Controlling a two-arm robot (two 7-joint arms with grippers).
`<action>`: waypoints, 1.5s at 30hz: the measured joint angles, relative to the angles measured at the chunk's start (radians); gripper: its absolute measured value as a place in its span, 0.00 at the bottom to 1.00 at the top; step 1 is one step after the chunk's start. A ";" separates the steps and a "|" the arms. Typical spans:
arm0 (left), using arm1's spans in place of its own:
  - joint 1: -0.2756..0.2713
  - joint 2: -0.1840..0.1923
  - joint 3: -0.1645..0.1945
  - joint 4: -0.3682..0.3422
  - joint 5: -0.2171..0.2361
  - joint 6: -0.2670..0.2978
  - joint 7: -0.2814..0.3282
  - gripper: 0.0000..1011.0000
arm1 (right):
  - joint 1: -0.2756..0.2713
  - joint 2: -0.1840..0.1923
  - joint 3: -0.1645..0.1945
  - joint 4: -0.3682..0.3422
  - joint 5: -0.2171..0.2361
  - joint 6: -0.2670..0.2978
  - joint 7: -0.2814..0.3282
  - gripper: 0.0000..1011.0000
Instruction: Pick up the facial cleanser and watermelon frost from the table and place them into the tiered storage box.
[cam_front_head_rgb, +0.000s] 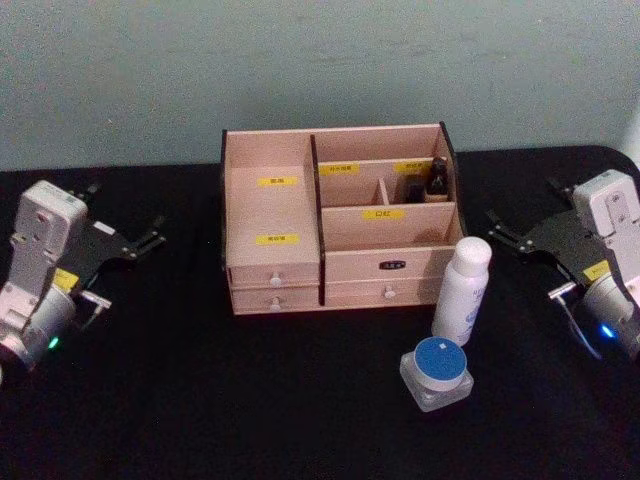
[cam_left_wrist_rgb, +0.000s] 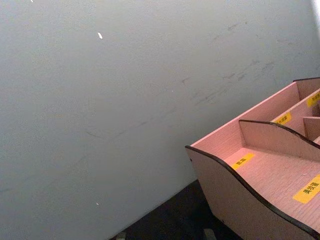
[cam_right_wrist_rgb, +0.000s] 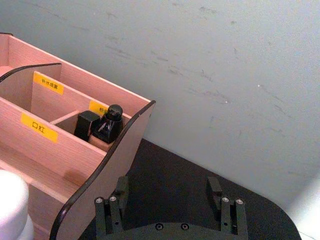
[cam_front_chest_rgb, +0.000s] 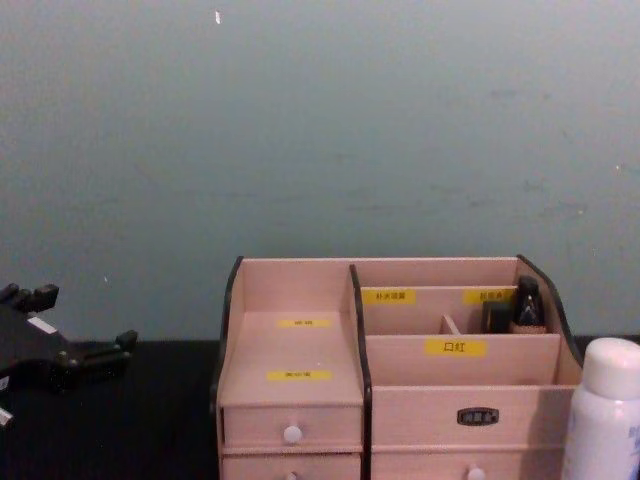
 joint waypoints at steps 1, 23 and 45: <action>0.000 0.000 0.000 0.000 0.000 0.000 0.000 0.99 | 0.000 0.000 0.000 0.000 0.000 0.000 0.000 0.99; 0.000 0.000 0.000 0.000 0.000 0.000 0.000 0.99 | 0.000 0.000 0.000 0.000 0.000 0.000 0.000 0.99; 0.000 0.000 0.000 0.000 0.000 0.000 0.000 0.99 | 0.000 0.000 0.000 0.000 0.000 0.000 0.000 0.99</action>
